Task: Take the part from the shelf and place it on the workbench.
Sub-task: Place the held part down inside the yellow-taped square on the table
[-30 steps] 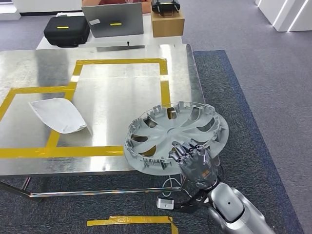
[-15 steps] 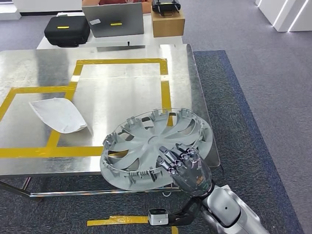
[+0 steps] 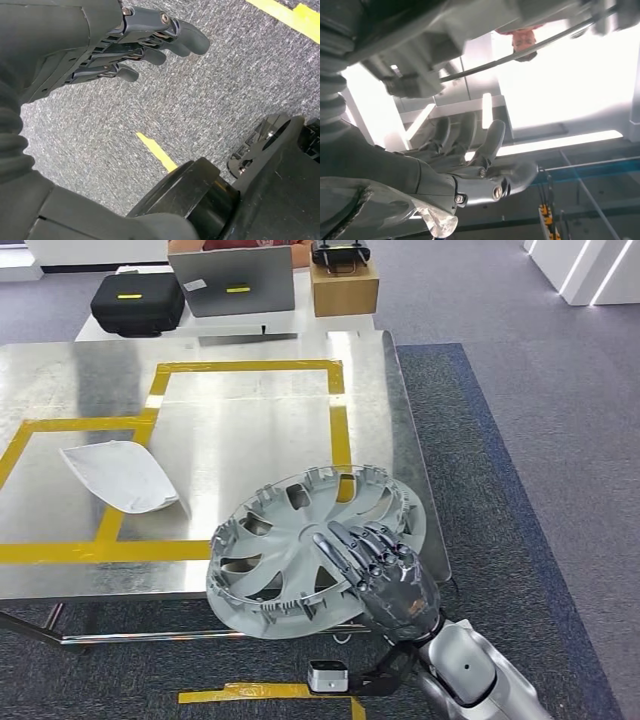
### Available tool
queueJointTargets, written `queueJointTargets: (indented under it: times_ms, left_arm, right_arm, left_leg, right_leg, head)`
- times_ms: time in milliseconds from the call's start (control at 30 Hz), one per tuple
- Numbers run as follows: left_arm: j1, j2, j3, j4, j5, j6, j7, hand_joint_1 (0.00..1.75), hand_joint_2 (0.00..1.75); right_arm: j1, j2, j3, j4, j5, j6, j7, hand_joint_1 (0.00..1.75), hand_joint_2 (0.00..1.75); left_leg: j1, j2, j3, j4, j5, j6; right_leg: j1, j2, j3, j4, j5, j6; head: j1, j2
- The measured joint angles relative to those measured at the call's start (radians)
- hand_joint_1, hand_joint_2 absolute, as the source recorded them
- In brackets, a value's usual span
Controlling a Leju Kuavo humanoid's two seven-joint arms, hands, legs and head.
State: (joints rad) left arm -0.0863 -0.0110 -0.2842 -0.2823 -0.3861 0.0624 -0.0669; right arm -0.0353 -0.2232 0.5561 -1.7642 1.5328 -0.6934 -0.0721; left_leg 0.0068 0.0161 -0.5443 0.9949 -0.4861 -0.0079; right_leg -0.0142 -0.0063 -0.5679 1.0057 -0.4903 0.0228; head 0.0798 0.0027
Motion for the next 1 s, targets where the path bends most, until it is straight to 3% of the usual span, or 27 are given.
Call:
queueJointTargets:
  times_ms: [500,1000]
  left_arm:
    - [0.004,0.006,0.000,0.000,-0.002,0.015,0.015,0.00,0.00]
    - [0.010,0.006,0.000,0.000,0.000,0.016,0.015,0.00,0.00]
  right_arm:
    - [0.009,-0.017,-0.080,0.127,0.026,0.000,0.110,0.00,0.00]
    - [0.021,-0.033,-0.174,0.212,0.034,0.000,0.165,0.00,0.00]
  left_leg:
    - [0.000,0.000,0.000,0.001,0.000,0.001]
    - [0.000,0.000,-0.001,0.003,-0.002,0.003]
  right_leg:
    - [0.000,0.000,0.000,0.000,0.000,0.000]
    - [0.000,0.000,0.000,0.000,0.000,0.000]
  head:
    - [0.000,0.000]
    - [0.000,0.000]
